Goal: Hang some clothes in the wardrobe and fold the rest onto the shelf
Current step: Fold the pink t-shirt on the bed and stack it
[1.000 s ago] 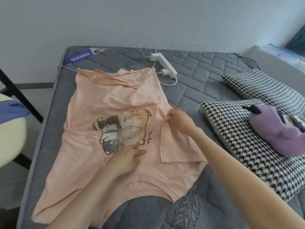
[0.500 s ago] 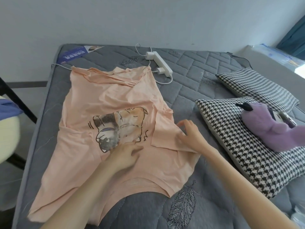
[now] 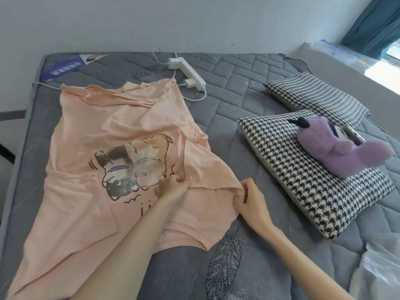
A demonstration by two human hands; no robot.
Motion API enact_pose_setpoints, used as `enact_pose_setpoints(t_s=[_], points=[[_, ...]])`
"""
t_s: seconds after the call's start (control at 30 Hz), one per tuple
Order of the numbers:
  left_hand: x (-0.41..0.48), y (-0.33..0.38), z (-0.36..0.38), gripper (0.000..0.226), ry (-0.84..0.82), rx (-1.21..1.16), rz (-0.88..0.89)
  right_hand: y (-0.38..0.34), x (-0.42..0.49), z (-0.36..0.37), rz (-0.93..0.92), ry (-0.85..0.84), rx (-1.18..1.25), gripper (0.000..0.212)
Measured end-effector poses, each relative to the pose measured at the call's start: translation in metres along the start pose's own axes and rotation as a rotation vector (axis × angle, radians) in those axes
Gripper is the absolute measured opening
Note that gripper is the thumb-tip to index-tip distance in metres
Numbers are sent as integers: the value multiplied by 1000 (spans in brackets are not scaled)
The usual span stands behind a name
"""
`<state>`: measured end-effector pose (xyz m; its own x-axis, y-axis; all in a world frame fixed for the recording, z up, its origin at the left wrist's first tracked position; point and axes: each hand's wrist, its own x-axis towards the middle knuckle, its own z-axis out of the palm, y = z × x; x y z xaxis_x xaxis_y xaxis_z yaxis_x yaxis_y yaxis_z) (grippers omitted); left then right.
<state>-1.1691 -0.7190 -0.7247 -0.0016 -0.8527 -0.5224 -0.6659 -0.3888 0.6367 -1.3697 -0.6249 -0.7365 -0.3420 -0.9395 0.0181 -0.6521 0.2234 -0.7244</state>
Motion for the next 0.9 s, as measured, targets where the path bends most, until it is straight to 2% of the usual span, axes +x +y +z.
enact_pose_setpoints(t_s=[0.1, 0.23, 0.33, 0.4, 0.47, 0.6, 0.73, 0.83, 0.9], points=[[3, 2, 5, 24, 33, -118, -72, -1, -5, 3, -145, 16, -22, 17], [11, -1, 5, 12, 121, -300, -11, -1, -9, 2, -304, 62, -178, 27], [10, -7, -12, 4, 193, -425, 36, -1, -11, -3, -381, 97, -327, 21], [11, -16, -24, 5, 232, -352, 90, 1, -12, -3, -462, 64, -459, 11], [9, -26, -30, 8, 226, -191, 169, 6, -11, -1, -505, 2, -577, 13], [7, -49, -27, 9, 192, 104, 305, 12, -8, 1, -429, -52, -639, 13], [10, -48, -34, 13, 83, 160, 269, 6, -3, 2, -335, -45, -584, 19], [13, -43, -42, 18, 17, 192, 224, -5, 10, 7, -292, 40, -549, 38], [16, -38, -45, 26, 13, 199, 222, -14, 24, 11, -272, 86, -515, 35]])
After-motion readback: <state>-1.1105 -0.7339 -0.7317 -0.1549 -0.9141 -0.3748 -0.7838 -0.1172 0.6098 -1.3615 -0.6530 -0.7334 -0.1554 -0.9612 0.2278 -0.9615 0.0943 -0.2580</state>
